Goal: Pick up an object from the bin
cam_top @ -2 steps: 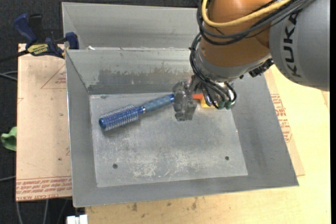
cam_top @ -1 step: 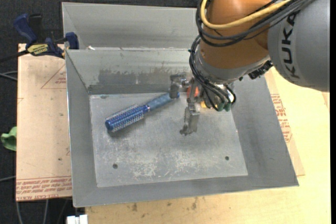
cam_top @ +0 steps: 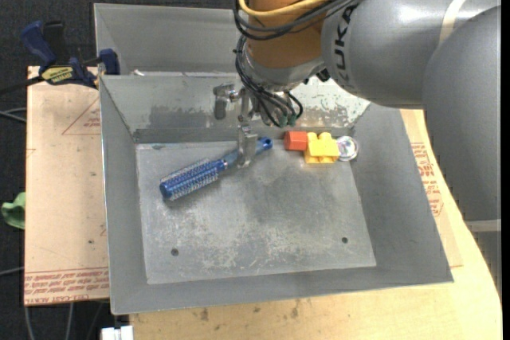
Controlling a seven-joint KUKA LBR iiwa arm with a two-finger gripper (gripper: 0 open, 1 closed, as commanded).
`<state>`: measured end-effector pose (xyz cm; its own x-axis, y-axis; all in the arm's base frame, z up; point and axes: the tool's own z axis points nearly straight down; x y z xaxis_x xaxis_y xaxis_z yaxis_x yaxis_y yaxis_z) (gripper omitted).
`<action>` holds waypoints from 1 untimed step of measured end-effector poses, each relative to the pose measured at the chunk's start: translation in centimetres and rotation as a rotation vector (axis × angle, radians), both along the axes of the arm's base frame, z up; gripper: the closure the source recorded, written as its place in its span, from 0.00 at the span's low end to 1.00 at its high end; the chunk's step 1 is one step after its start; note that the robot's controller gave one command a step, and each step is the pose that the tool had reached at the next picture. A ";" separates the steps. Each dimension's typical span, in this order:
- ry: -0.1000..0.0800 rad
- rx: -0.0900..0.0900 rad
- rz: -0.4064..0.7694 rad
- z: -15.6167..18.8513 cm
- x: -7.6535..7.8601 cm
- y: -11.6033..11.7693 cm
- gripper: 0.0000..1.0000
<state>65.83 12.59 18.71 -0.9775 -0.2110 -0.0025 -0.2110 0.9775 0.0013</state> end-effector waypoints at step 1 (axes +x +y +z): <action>0.008 -0.001 0.010 -12.2 -2.9 1.2 0.00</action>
Offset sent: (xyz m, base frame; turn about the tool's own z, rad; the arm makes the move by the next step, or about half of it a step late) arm -0.0268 0.0110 -0.1171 -0.0077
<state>62.92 13.78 6.52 -0.9754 -0.2203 0.0055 -0.2203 0.9754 0.0021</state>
